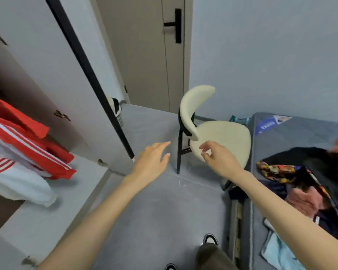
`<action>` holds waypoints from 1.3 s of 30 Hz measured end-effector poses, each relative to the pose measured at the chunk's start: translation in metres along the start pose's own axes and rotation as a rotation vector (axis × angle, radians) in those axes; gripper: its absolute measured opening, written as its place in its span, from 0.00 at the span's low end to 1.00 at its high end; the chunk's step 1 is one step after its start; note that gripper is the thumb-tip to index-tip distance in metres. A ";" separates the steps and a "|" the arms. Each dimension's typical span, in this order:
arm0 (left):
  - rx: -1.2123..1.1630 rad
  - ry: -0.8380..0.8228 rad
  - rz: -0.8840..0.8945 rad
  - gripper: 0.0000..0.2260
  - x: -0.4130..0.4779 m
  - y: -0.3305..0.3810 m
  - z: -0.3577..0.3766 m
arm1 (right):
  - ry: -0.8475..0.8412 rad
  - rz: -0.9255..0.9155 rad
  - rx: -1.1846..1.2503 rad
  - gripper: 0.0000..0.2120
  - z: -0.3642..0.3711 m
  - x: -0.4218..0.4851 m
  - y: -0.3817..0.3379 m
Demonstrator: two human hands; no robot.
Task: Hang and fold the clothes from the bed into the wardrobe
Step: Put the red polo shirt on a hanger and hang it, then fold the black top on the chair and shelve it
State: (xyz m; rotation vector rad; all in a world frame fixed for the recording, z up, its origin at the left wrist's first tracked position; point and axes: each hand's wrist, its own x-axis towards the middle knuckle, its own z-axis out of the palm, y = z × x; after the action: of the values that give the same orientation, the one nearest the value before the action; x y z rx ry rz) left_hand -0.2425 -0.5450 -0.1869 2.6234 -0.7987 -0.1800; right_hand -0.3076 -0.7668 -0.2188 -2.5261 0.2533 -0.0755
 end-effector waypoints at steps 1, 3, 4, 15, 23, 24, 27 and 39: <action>0.000 -0.027 0.034 0.20 0.008 0.016 0.010 | 0.022 0.038 0.008 0.11 -0.007 -0.010 0.019; 0.000 -0.072 0.100 0.20 0.024 0.049 0.031 | 0.068 0.108 0.021 0.11 -0.020 -0.029 0.058; 0.003 -0.094 0.131 0.20 0.032 0.065 0.042 | 0.087 0.148 0.024 0.11 -0.027 -0.039 0.077; 0.056 -0.308 0.374 0.20 0.132 0.238 0.179 | 0.204 0.550 0.023 0.14 -0.096 -0.121 0.273; 0.075 -0.382 0.475 0.21 0.204 0.307 0.263 | 0.274 0.840 -0.009 0.14 -0.104 -0.128 0.375; 0.065 -0.392 0.486 0.22 0.214 0.312 0.275 | 0.281 0.872 -0.001 0.14 -0.104 -0.124 0.386; 0.055 -0.446 0.516 0.22 0.245 0.326 0.316 | 0.269 0.951 0.013 0.16 -0.097 -0.108 0.419; 0.086 -0.768 0.610 0.33 0.339 0.347 0.501 | 0.129 1.154 -0.095 0.25 -0.038 -0.054 0.541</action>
State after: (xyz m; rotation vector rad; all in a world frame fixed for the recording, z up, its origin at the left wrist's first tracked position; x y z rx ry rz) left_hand -0.2538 -1.1642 -0.5087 2.2137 -1.8307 -1.0152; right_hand -0.4538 -1.2134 -0.4950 -2.0891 1.7098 0.2331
